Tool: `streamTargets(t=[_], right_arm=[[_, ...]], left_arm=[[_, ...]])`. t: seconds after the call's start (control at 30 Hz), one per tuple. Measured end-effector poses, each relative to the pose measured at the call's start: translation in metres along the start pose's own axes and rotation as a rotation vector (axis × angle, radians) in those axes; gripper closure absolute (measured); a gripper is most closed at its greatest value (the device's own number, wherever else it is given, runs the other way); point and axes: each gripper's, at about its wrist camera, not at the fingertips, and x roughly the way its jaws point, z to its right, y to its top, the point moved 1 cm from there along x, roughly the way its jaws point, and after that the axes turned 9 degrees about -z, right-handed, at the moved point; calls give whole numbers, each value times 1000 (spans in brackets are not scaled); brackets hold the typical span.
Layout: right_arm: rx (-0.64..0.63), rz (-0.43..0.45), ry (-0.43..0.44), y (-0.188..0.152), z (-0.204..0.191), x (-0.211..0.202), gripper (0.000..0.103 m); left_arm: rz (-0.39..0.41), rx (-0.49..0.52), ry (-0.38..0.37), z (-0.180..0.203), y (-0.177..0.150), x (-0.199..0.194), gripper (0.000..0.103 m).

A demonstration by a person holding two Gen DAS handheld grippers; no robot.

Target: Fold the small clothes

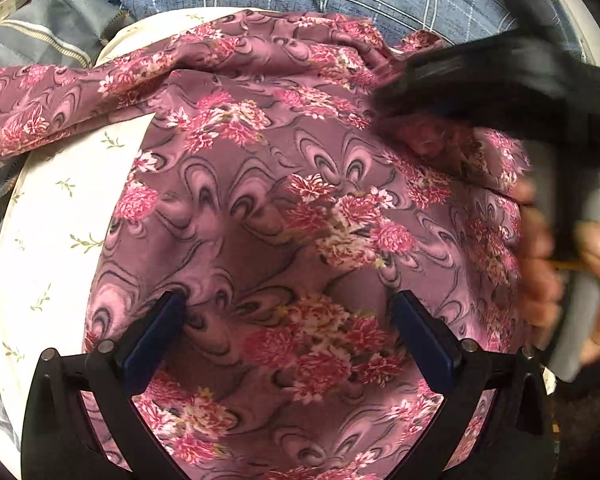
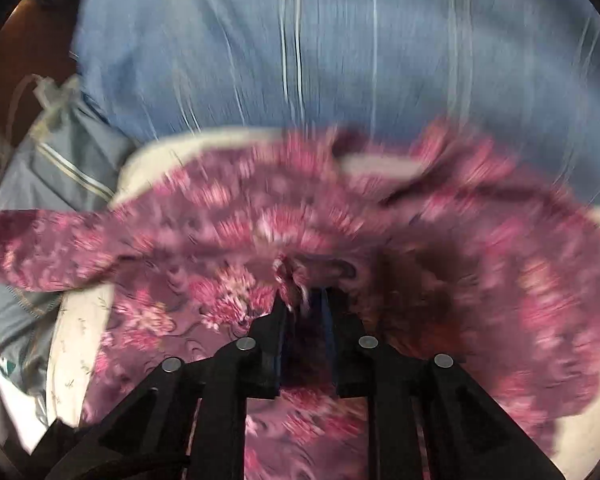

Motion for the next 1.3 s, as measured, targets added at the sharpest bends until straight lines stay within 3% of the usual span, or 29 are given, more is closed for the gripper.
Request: streamTargets(t=[0.07,0.1,0.17,0.23,0.3,0.37,0.43,0.57,0.7,0.8,0.97,1.07,1.3], right_arm=[[-1,-84,6,13,2,28,75],[-10,-80,2,18,3,29,75],[-19,-45,24,18,7,16,73],[-5,10,98,12,19,-13,63],[41,72,188,2,47,-48,49],[96,132,259,-17,80,-76,42],[170,156,258,-43,110,-92,37],[348,127,229,-84,184,-76,35],[474,92,304,-116,227,-59,35],[529,94,346,-131,250,-60,35],[577,91,451,-140,270,-64,35],[596,79,513,-137,274,-52,35],[636,102,539,-136,286,-40,35]], left_arm=[[2,7,5,2,1,1,0],[3,9,6,2,1,1,0],[1,6,6,3,3,1,0],[-3,-9,-3,1,7,-2,0],[4,-38,-14,1,15,-8,0],[24,-59,-26,5,29,-16,0],[43,-78,-15,15,48,-19,0],[-4,-130,-56,28,82,-5,0],[-82,-247,-114,36,99,28,0],[-46,-317,-124,41,106,33,0],[-37,-392,-269,49,114,36,0],[-26,-379,-291,54,117,35,0],[-10,-470,-369,54,130,40,0]])
